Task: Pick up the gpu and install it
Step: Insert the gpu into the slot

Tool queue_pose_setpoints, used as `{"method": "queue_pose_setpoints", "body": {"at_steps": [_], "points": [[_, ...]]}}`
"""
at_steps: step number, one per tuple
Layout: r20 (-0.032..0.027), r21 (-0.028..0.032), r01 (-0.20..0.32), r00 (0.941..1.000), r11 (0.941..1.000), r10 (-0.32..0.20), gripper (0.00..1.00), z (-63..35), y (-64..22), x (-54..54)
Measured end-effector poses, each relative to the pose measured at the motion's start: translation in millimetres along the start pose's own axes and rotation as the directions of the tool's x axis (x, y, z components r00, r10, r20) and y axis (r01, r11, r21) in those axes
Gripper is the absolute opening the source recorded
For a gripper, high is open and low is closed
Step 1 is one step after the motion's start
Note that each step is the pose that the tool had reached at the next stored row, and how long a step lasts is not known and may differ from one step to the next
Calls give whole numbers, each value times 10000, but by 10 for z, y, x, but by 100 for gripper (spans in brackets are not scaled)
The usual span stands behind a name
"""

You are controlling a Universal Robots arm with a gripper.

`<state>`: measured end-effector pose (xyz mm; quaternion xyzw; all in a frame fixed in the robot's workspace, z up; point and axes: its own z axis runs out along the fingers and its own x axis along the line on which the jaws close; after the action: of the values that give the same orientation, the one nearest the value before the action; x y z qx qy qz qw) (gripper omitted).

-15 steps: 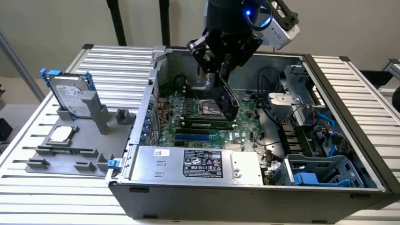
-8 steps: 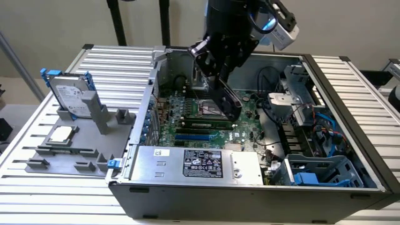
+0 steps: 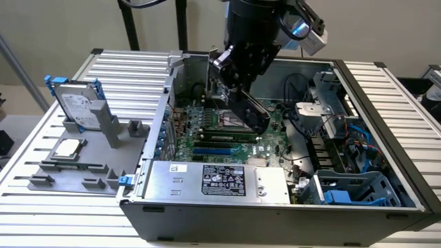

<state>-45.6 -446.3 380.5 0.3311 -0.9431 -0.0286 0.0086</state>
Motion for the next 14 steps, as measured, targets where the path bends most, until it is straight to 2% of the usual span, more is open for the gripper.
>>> {"method": "queue_pose_setpoints", "body": {"at_steps": [3, 7, 11, 14], "points": [[-32, -2, 544, 9985, 9985, -544, 0, 20, -1, 0], [-76, -7, 1254, 9921, 9921, -1254, 0, 47, -3, 0], [-117, -17, 1972, 9803, 9804, -1972, 0, 74, -5, 0], [-149, -26, 2503, 9681, 9682, -2503, 0, 95, -6, 0]]}}
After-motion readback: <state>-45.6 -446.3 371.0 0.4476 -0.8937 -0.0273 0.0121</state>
